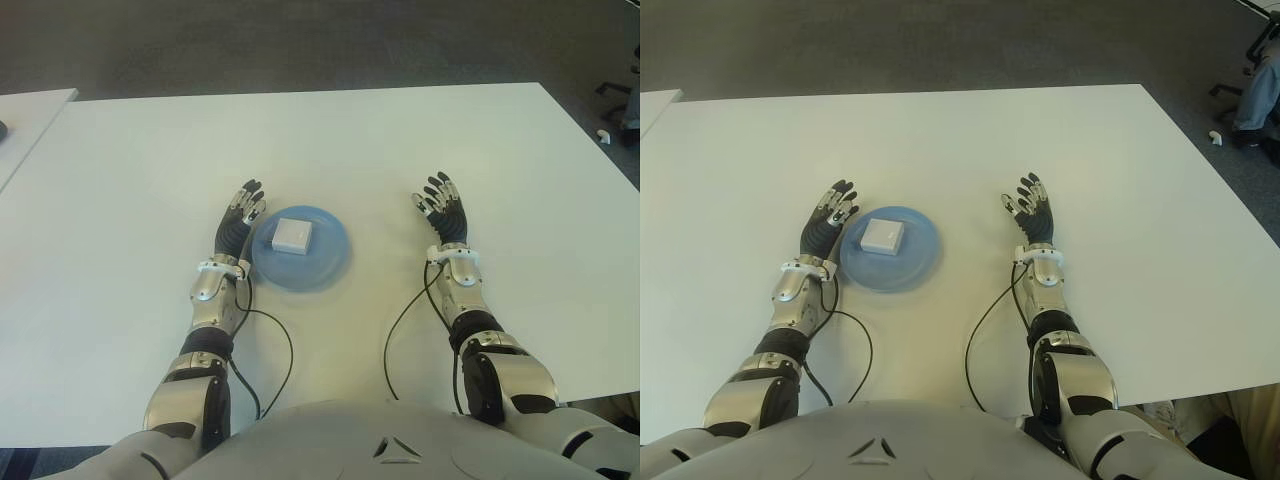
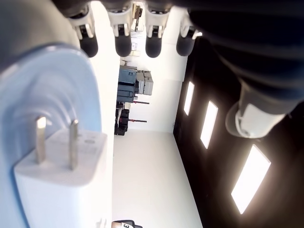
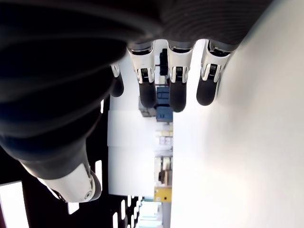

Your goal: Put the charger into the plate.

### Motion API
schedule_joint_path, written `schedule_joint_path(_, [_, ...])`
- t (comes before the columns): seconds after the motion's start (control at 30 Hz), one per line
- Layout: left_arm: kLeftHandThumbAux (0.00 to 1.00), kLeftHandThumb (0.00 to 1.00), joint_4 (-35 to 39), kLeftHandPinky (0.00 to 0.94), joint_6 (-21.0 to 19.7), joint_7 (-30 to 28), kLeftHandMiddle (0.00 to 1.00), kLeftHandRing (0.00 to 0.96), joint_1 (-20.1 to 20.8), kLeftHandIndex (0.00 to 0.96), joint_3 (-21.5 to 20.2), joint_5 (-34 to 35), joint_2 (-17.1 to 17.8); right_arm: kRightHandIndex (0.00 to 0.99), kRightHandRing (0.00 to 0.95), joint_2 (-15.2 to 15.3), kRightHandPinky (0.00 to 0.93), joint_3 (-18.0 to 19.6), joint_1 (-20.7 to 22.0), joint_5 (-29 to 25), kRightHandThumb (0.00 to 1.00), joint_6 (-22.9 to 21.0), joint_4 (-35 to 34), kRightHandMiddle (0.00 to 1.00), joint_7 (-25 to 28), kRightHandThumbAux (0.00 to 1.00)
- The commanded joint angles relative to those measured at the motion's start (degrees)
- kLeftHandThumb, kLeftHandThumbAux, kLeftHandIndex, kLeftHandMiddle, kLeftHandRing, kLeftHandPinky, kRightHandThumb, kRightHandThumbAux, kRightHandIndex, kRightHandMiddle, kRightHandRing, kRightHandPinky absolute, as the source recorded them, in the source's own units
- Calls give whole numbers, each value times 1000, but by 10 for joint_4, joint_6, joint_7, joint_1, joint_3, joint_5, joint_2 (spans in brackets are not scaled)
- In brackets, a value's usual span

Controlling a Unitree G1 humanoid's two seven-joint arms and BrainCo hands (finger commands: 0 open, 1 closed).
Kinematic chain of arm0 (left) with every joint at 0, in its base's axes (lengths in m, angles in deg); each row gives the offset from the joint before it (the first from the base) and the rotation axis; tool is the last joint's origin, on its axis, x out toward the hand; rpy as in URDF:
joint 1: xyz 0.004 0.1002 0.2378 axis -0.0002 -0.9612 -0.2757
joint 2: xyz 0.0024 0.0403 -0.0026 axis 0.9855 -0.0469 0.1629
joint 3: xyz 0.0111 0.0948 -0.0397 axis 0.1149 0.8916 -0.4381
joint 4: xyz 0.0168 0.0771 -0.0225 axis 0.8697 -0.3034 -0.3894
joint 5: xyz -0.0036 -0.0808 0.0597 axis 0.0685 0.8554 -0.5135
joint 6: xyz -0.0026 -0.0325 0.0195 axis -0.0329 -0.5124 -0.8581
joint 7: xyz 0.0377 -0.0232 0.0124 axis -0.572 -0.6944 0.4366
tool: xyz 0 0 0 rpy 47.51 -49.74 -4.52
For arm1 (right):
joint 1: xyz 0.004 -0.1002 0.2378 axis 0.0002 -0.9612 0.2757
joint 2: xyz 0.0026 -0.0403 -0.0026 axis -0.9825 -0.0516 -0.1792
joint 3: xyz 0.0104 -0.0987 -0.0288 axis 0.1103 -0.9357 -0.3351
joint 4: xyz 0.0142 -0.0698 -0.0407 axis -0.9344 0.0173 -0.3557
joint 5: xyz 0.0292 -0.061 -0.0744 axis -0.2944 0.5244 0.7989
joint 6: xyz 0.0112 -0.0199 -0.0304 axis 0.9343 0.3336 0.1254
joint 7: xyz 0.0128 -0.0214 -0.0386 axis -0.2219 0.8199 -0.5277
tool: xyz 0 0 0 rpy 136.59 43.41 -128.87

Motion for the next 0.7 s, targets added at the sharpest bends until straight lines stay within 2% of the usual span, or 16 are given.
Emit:
schedule_joint_path(0.03, [535, 40, -15, 0, -24, 6, 29, 2, -23, 0, 1, -3, 0, 62, 151, -6, 161, -1, -18, 1, 77, -8, 8, 161, 1, 730])
schedule_joint_path(0.37, [533, 42, -16, 0, -22, 12, 30, 3, -22, 0, 3, -7, -1, 61, 155, -4, 178, -5, -25, 5, 94, -9, 2, 159, 5, 721])
schedule_joint_path(0.7, [536, 40, -15, 0, -24, 14, 36, 6, -20, 0, 3, -7, -3, 56, 140, -6, 150, -9, -28, 9, 73, -12, -4, 145, 2, 714])
